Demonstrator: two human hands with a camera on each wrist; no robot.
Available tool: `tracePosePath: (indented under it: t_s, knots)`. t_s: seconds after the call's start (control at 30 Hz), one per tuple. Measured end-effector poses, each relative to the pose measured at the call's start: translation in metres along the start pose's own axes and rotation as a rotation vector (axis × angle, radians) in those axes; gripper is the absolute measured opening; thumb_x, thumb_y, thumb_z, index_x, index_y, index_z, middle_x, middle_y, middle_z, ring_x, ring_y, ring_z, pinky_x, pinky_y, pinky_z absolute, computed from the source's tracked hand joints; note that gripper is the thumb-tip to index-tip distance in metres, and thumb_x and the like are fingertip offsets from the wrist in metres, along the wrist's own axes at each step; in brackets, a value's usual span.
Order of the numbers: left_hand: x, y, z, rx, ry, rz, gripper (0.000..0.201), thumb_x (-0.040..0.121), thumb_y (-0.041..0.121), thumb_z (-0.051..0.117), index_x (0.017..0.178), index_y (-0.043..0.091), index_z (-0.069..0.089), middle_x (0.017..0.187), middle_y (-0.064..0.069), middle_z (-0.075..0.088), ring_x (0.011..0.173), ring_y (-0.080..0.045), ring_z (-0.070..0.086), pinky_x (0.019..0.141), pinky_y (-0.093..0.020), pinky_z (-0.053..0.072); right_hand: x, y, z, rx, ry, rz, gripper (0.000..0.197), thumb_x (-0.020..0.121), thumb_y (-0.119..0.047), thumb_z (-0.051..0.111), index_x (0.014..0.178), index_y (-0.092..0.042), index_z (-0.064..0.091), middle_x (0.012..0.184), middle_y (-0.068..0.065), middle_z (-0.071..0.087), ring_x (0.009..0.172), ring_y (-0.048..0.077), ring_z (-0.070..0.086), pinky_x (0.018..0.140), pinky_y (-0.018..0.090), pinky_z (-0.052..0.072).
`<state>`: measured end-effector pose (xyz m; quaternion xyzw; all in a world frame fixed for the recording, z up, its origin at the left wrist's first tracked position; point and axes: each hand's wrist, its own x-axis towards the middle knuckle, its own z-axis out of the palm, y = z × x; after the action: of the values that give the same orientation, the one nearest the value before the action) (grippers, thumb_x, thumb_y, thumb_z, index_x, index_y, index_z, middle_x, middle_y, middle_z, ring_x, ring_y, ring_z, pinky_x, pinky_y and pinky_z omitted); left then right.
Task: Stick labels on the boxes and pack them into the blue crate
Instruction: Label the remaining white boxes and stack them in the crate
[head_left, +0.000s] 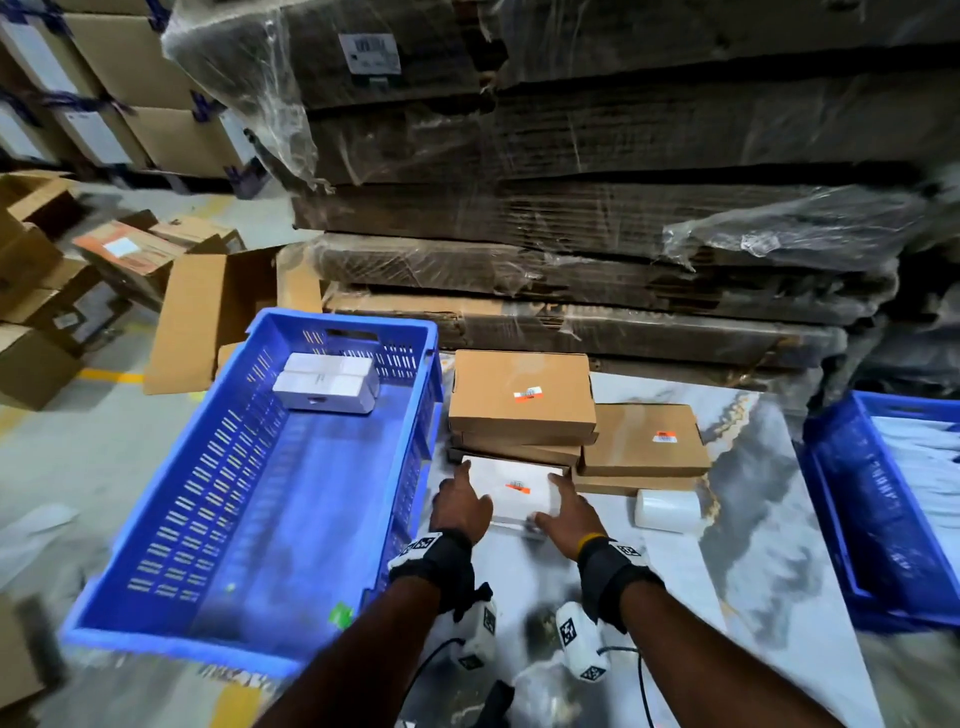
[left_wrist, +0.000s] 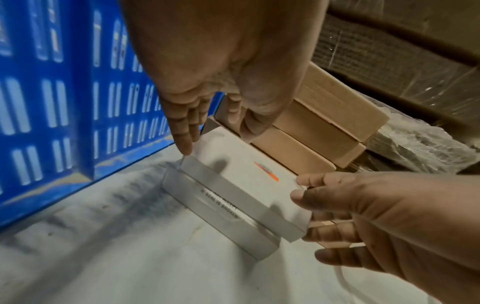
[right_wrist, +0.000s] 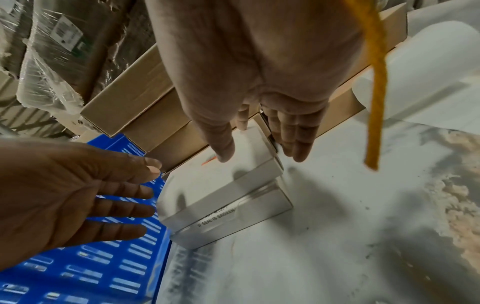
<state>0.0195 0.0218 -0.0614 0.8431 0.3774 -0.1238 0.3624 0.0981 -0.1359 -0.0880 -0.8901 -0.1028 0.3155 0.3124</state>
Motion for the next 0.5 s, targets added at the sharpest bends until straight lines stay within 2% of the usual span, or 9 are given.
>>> tracePosePath:
  t_s: [0.1, 0.23, 0.3, 0.37, 0.5]
  knots:
    - [0.003, -0.004, -0.004, -0.101, -0.011, -0.050, 0.070, 0.091, 0.030, 0.059, 0.151, 0.016, 0.025, 0.138, -0.019, 0.051, 0.128, -0.036, 0.048, 0.106, -0.038, 0.040, -0.003, 0.002, 0.003, 0.064, 0.037, 0.027, 0.078, 0.086, -0.025, 0.070, 0.151, -0.021, 0.026, 0.143, 0.012, 0.050, 0.129, 0.031, 0.048, 0.101, 0.030, 0.039]
    - [0.000, -0.011, -0.008, -0.229, -0.016, -0.135, 0.067, 0.092, 0.030, 0.062, 0.148, 0.006, 0.034, 0.147, -0.018, 0.043, 0.137, -0.030, 0.040, 0.109, -0.031, 0.034, -0.008, 0.008, 0.005, 0.183, 0.090, 0.137, 0.081, 0.086, -0.030, 0.068, 0.152, -0.021, 0.022, 0.138, 0.014, 0.053, 0.122, 0.033, 0.053, 0.102, 0.035, 0.043]
    - [-0.005, -0.013, -0.006, -0.261, -0.023, -0.142, 0.059, 0.091, 0.030, 0.062, 0.141, 0.004, 0.045, 0.144, -0.016, 0.047, 0.136, -0.028, 0.041, 0.107, -0.028, 0.034, -0.012, 0.012, 0.006, 0.174, 0.078, 0.183, 0.073, 0.085, -0.035, 0.068, 0.147, -0.016, 0.034, 0.139, 0.015, 0.051, 0.127, 0.032, 0.049, 0.106, 0.037, 0.040]
    - [-0.011, -0.014, -0.005, -0.291, -0.004, -0.150, 0.056, 0.089, 0.028, 0.064, 0.138, 0.006, 0.049, 0.141, -0.014, 0.050, 0.133, -0.027, 0.043, 0.106, -0.027, 0.035, -0.017, 0.015, 0.007, 0.184, 0.075, 0.191, 0.061, 0.084, -0.036, 0.068, 0.137, -0.015, 0.048, 0.137, 0.013, 0.054, 0.127, 0.030, 0.049, 0.105, 0.038, 0.042]
    - [-0.030, -0.012, -0.004, -0.361, 0.086, -0.145, 0.047, 0.085, 0.027, 0.068, 0.124, 0.009, 0.050, 0.127, -0.013, 0.056, 0.120, -0.028, 0.052, 0.097, -0.031, 0.042, -0.035, 0.013, 0.001, 0.295, 0.127, 0.159, 0.063, 0.080, -0.027, 0.070, 0.138, -0.018, 0.047, 0.132, 0.008, 0.058, 0.117, 0.027, 0.056, 0.098, 0.034, 0.046]
